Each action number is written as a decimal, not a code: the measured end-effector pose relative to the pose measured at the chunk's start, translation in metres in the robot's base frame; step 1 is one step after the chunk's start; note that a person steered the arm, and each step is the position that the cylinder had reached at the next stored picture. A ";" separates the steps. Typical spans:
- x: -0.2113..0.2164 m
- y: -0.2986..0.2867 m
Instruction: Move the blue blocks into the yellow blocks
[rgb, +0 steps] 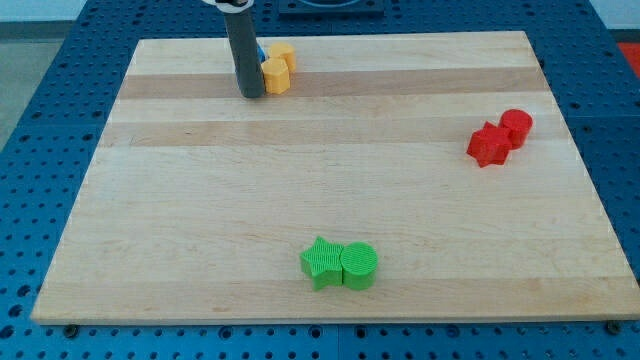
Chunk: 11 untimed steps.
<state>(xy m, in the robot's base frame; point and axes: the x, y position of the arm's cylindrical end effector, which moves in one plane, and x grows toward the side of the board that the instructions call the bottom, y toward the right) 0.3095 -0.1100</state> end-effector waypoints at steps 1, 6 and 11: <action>0.000 -0.010; -0.053 -0.043; -0.053 0.024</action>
